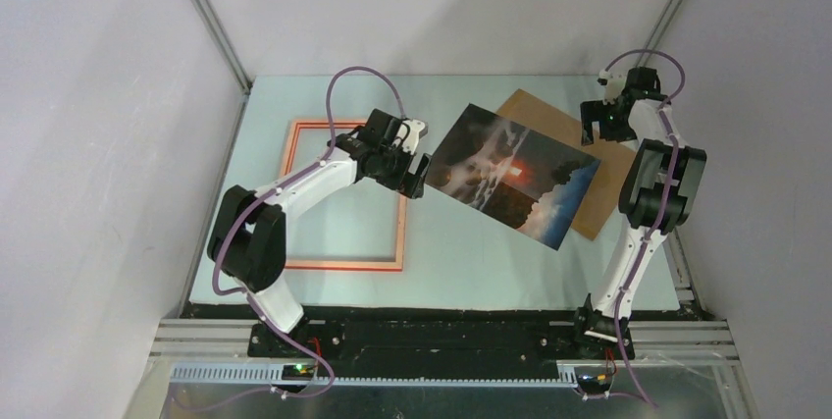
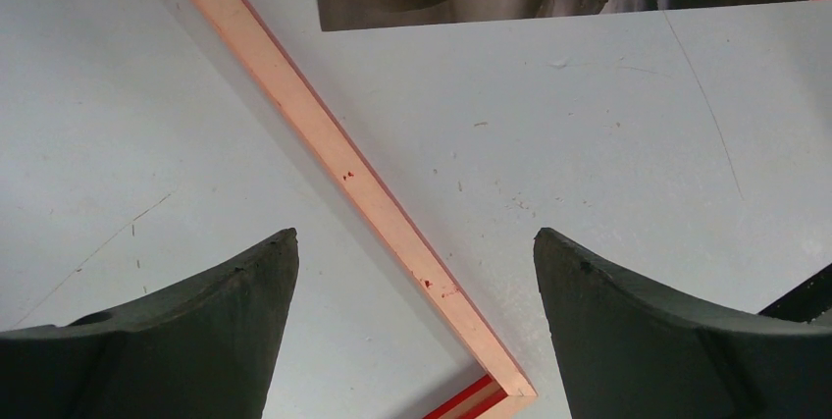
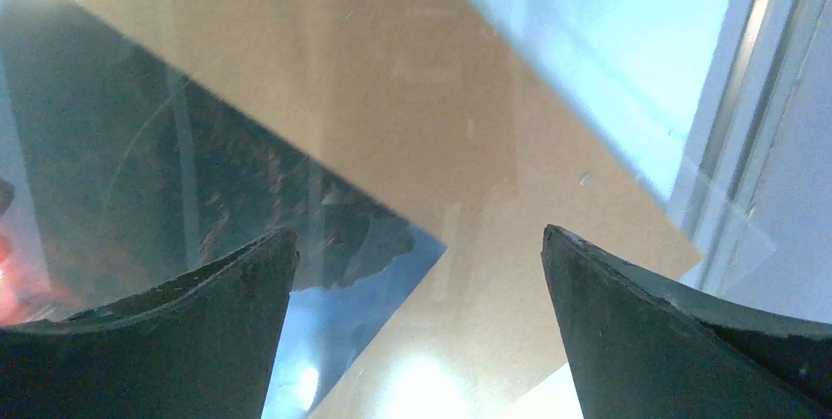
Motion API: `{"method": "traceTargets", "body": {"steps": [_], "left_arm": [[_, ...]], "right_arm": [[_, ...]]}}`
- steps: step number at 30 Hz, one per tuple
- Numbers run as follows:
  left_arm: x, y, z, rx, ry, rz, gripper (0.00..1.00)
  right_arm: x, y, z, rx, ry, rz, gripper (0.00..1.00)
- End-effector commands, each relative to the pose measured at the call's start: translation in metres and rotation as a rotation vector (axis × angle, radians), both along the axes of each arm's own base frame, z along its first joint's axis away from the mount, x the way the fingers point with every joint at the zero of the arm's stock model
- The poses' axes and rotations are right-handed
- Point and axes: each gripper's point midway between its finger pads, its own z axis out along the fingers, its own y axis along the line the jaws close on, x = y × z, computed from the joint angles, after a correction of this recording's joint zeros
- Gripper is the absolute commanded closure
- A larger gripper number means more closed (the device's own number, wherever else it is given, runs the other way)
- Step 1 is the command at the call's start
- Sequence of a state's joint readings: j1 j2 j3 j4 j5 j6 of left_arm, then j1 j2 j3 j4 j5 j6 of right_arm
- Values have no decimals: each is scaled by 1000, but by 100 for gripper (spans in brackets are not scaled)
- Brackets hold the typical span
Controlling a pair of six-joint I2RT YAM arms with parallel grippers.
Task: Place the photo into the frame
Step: Move the photo frame to the center of the board.
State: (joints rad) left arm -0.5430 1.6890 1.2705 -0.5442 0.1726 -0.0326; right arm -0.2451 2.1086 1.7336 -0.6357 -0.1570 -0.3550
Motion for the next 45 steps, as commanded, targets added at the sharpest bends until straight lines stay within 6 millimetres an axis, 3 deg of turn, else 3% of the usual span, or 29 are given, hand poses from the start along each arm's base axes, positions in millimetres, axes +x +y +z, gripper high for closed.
{"method": "traceTargets", "body": {"steps": [1, 11, 25, 32, 45], "left_arm": [[6, -8, 12, -34, -34, -37, 6], [1, -15, 10, -66, -3, -59, 6], [-3, -20, 15, -95, 5, -77, 6], [-3, -20, 18, -102, -1, -79, 6], [-4, -18, 18, -94, -6, -75, 6]], "right_arm": [[28, -16, 15, -26, -74, 73, 1], [46, -41, -5, 4, -32, 93, 0], [52, -41, -34, 70, 27, 162, 1], [42, -34, -46, 95, 75, 207, 1], [4, -12, -43, 169, 156, 276, 1]]}}
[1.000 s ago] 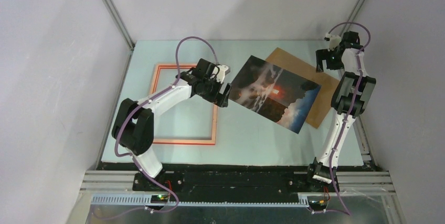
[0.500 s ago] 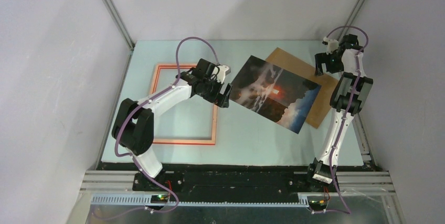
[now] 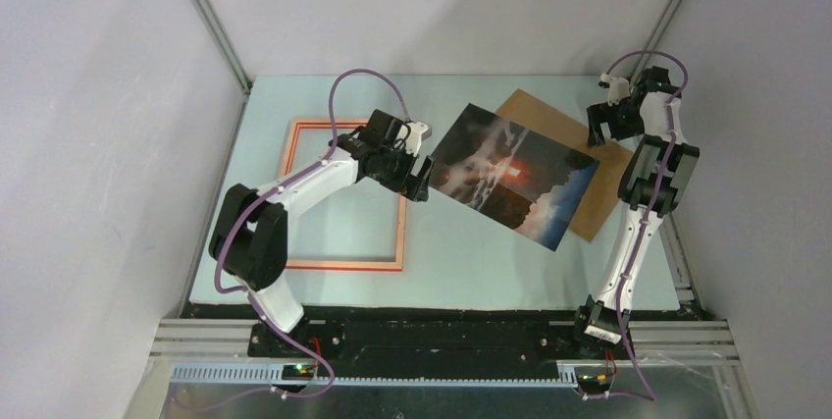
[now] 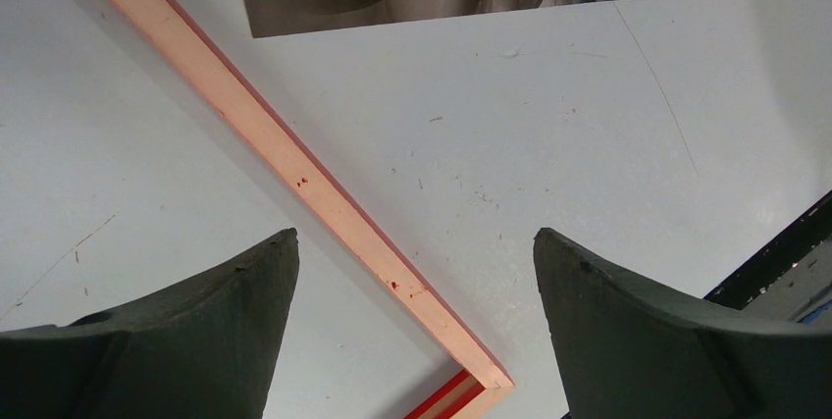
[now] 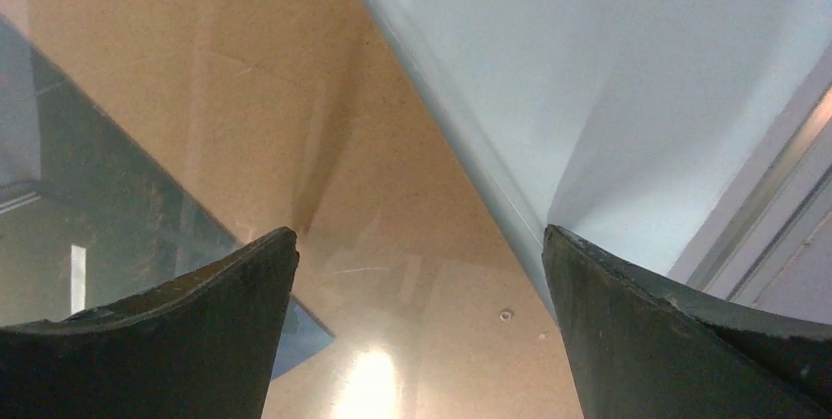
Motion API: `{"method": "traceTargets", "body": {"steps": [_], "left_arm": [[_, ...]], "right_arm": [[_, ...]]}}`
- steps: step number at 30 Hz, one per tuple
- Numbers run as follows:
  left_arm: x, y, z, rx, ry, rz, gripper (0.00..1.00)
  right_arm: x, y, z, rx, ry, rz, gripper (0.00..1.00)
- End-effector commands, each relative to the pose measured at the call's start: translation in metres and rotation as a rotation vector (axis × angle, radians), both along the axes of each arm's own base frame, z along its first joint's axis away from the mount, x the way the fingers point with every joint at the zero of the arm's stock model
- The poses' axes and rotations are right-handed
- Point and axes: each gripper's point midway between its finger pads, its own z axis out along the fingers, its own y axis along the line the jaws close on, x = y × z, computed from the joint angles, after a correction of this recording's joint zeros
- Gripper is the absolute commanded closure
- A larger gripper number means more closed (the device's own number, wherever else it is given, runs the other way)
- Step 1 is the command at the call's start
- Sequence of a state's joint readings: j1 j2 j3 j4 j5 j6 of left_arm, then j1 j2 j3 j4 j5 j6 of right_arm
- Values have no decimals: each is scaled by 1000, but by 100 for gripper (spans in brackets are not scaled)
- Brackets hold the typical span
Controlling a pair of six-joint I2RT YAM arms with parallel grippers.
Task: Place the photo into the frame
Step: Move the photo frame to the center of the board.
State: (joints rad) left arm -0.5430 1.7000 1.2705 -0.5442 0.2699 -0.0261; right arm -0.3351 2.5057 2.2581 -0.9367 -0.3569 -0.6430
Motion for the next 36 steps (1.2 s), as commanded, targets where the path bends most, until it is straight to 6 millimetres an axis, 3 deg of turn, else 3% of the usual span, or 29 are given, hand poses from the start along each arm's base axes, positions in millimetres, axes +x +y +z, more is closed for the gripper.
{"method": "traceTargets", "body": {"steps": [1, 8, 9, 10, 12, 20, 23, 30, 36], "left_arm": [[6, -5, 19, -35, -51, -11, 6], [4, -4, 9, -34, -13, 13, 6], [3, -5, 7, -35, 1, 21, 6], [2, -6, 5, -38, 10, 23, 6], [1, -10, -4, -43, 49, 33, 6], [-11, -46, -31, -119, 254, 49, 7], [-14, -67, -29, -149, 294, 47, 7], [-10, -93, -19, -176, 289, 52, 7], [-14, -106, -41, -144, 326, 44, 7]], "right_arm": [[-38, 25, 0, 95, 104, 27, 1], [-72, 45, -7, 135, 173, 5, 4], [-70, 45, -1, 130, 149, -2, 4], [-80, 49, -8, 138, 172, -8, 4], [-85, 51, 0, 137, 153, -31, 5], [-110, 65, 15, 174, 122, -120, 7], [-121, 68, 14, 173, 128, -159, 8], [-130, 43, 31, 113, 70, -270, 9], [-153, 15, 36, 129, 70, -351, 10]]}}
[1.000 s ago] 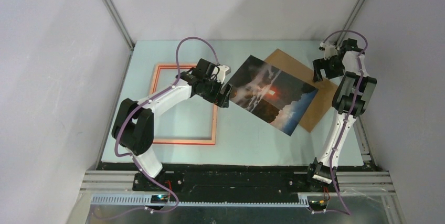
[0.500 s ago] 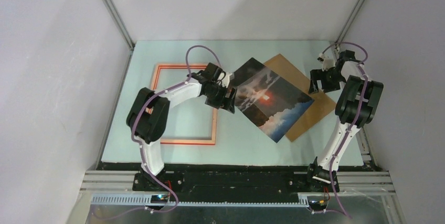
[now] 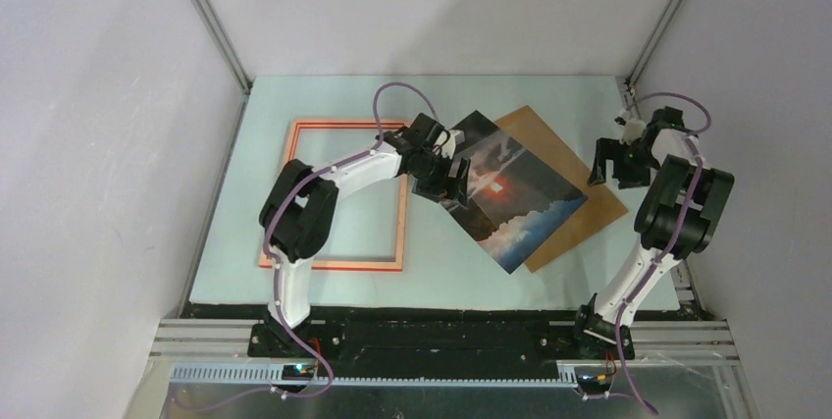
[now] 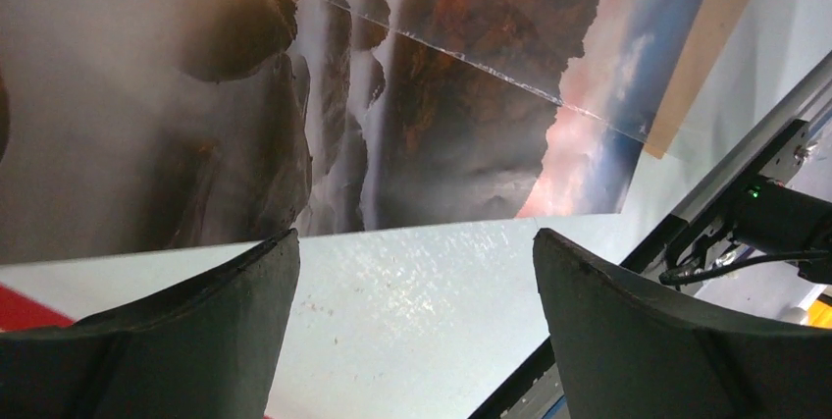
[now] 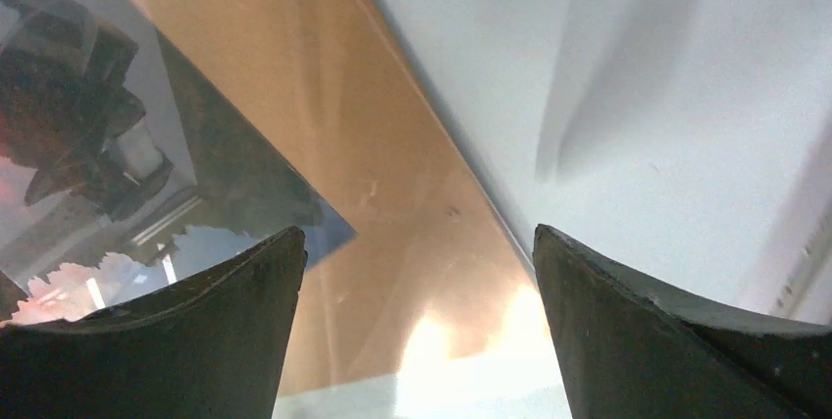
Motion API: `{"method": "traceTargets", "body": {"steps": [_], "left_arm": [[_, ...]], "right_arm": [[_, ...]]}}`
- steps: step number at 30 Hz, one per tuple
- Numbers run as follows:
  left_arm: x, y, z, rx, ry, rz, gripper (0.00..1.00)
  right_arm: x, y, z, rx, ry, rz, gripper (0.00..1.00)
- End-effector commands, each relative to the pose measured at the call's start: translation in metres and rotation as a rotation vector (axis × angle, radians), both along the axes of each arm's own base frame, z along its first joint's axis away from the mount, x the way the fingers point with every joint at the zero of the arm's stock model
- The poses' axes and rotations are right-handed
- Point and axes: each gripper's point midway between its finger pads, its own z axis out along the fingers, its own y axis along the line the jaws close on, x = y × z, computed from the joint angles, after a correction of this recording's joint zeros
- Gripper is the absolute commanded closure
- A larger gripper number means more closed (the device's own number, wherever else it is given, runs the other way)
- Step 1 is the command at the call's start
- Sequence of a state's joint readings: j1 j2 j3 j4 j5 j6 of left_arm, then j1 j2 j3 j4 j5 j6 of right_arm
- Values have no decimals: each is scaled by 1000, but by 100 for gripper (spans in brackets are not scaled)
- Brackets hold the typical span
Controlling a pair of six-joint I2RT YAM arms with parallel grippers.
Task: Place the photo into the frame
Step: Move the photo frame to the center of the board.
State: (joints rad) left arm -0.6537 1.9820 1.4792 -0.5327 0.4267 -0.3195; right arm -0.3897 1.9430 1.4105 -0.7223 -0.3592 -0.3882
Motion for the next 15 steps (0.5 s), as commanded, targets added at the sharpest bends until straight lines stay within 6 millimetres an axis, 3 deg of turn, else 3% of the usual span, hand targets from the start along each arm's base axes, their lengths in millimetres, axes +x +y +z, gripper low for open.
{"method": "traceTargets", "body": {"steps": [1, 6, 15], "left_arm": [[-1, -16, -17, 0, 54, 0, 7], [4, -26, -24, 1, 65, 4, 7], [-2, -45, -34, 13, 73, -12, 7]], "right_arm": [[-14, -28, 21, -19, -47, -86, 11], [-29, -34, 17, -12, -52, -88, 11], [5, -18, 24, -48, -122, 1, 5]]}}
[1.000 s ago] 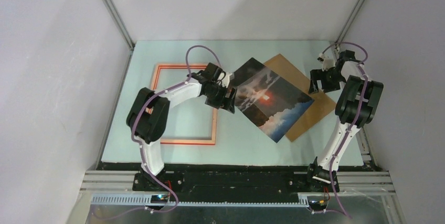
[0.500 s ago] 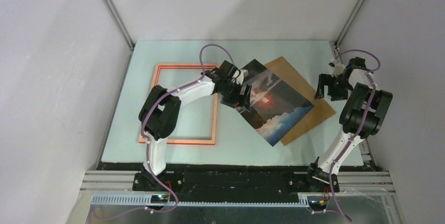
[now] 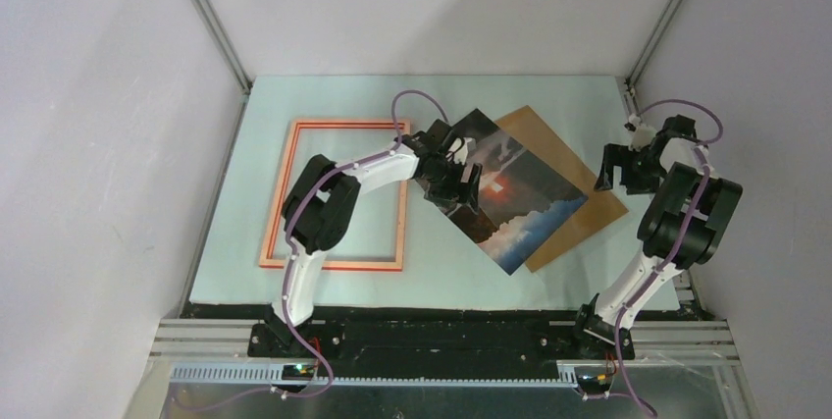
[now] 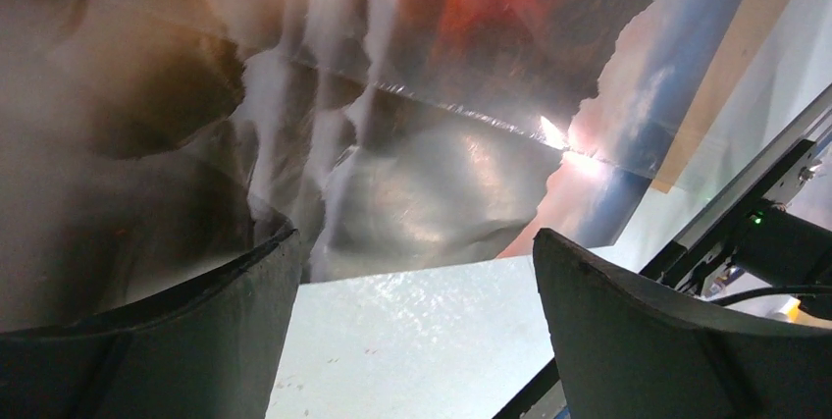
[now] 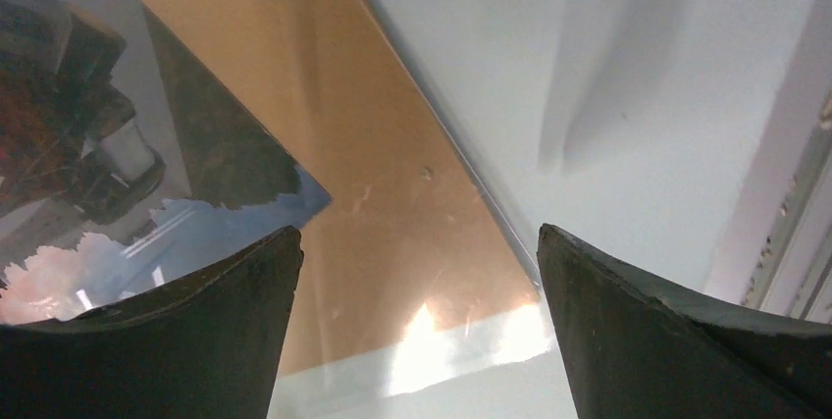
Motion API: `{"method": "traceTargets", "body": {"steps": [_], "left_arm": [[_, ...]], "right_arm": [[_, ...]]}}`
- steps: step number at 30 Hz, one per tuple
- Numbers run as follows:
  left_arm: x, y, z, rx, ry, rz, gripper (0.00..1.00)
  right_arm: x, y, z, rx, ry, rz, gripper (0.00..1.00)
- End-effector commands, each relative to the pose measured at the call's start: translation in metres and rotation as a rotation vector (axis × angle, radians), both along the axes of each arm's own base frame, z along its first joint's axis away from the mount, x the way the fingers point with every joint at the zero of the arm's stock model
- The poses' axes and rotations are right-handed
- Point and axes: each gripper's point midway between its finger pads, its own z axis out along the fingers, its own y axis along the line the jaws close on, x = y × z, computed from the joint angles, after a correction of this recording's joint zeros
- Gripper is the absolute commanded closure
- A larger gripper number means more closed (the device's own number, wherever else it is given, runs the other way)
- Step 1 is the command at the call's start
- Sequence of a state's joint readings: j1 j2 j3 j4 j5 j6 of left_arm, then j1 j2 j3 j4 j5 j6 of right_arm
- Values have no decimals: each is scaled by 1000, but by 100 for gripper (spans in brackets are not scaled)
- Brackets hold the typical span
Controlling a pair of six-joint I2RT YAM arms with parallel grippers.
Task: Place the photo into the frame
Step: Move the photo frame to the center of the board.
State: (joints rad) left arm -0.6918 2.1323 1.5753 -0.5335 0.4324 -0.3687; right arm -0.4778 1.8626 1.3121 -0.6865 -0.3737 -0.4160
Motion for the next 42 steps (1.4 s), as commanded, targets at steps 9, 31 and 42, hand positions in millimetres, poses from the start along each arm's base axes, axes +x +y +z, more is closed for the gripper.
{"method": "traceTargets", "body": {"steps": [9, 31, 42], "left_arm": [[-5, -39, -11, -39, 44, -48, 7], [-28, -77, -17, -55, 30, -177, 7], [-51, -57, -18, -18, 104, -66, 7]], "right_arm": [[55, 9, 0, -69, 12, 61, 6], [-33, 49, -19, 166, 145, 126, 14], [-64, 61, -7, 211, 86, 85, 17]]}}
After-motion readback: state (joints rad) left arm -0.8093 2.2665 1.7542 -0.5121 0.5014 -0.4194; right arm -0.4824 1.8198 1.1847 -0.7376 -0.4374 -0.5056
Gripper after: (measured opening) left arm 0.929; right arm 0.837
